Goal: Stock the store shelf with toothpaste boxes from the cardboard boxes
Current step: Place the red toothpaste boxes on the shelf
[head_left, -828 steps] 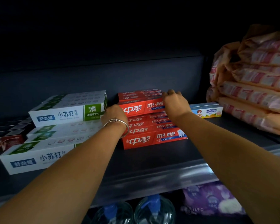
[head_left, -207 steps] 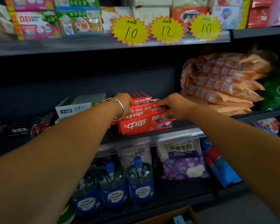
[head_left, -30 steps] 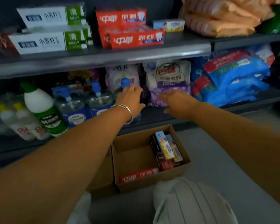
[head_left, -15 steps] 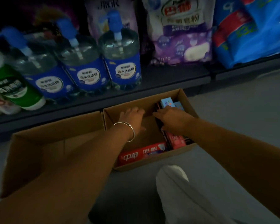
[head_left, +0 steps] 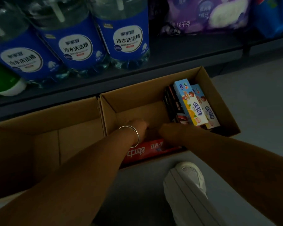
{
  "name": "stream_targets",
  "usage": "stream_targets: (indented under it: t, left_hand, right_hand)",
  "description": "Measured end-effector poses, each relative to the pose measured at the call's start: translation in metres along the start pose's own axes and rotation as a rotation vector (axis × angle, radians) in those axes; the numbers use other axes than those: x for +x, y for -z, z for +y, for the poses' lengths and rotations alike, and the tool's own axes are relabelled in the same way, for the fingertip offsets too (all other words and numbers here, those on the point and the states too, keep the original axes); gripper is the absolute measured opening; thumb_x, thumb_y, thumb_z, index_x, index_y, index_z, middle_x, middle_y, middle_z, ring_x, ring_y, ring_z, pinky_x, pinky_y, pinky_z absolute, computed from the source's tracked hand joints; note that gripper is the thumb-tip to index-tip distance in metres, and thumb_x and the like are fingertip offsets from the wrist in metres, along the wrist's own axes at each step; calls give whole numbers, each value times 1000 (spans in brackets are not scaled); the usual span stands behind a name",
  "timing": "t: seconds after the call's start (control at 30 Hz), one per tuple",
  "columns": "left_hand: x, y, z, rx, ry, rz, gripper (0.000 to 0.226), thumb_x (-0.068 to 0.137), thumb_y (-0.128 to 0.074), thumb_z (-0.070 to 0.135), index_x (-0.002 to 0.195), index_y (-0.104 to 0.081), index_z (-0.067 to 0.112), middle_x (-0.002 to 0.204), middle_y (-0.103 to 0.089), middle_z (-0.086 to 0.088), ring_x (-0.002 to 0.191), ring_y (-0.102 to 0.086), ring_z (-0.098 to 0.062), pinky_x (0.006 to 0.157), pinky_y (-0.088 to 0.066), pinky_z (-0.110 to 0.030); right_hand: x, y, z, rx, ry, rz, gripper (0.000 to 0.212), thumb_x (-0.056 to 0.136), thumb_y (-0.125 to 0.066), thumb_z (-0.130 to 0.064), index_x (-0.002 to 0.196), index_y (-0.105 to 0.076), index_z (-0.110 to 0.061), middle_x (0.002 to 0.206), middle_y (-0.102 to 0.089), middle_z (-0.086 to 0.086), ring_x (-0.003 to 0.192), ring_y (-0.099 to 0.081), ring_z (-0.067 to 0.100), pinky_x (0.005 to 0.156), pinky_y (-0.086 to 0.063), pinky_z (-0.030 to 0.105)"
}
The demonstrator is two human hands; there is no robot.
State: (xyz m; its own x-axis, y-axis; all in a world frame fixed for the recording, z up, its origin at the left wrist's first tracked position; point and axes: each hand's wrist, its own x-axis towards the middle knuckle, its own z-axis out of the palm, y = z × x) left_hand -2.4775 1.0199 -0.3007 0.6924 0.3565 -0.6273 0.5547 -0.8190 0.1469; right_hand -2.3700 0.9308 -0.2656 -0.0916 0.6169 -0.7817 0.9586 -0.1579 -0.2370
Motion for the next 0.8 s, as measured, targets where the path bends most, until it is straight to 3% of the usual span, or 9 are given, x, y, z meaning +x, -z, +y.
stream_targets:
  t: [0.1, 0.27, 0.4, 0.63, 0.8]
  left_hand:
    - [10, -11, -4, -49, 9, -33, 31, 90, -56, 17, 121, -60, 16, 122, -60, -9, 111, -58, -28, 96, -47, -38]
    - [19, -18, -8, -71, 33, -85, 27, 89, -54, 9, 113, -64, 9, 111, -65, -13, 100, -62, -29, 88, -51, -35]
    - [23, -18, -9, -71, 16, -98, 26, 90, -53, 9, 113, -65, 7, 110, -65, -14, 100, -63, -28, 87, -51, -35]
    - [28, -15, -13, -78, -15, -145, 31, 89, -55, 13, 119, -63, 11, 116, -65, -11, 105, -62, -26, 93, -49, -38]
    - [33, -17, -15, -51, -47, -197, 34, 95, -47, 21, 126, -58, 15, 125, -60, -7, 109, -59, -25, 97, -47, -36]
  right_hand:
    - [8, -3, 1, 49, 57, -16, 62, 90, -61, -12, 145, -34, -22, 138, -47, 9, 120, -51, 27, 92, -43, 31]
    - [19, -7, 1, -27, 72, 31, 48, 90, -60, -9, 135, -47, -15, 130, -53, 9, 112, -57, 25, 84, -45, 27]
    - [21, -9, -1, -47, 82, 78, 41, 90, -60, -10, 130, -51, -12, 126, -55, 10, 110, -58, 25, 86, -47, 29]
    - [11, 10, -1, -24, 65, -27, 55, 81, -72, -14, 131, -50, -11, 126, -56, 9, 113, -56, 23, 85, -44, 25]
    - [15, 15, 3, -53, 57, -54, 57, 74, -79, -25, 125, -56, -14, 119, -61, 6, 106, -61, 22, 91, -52, 35]
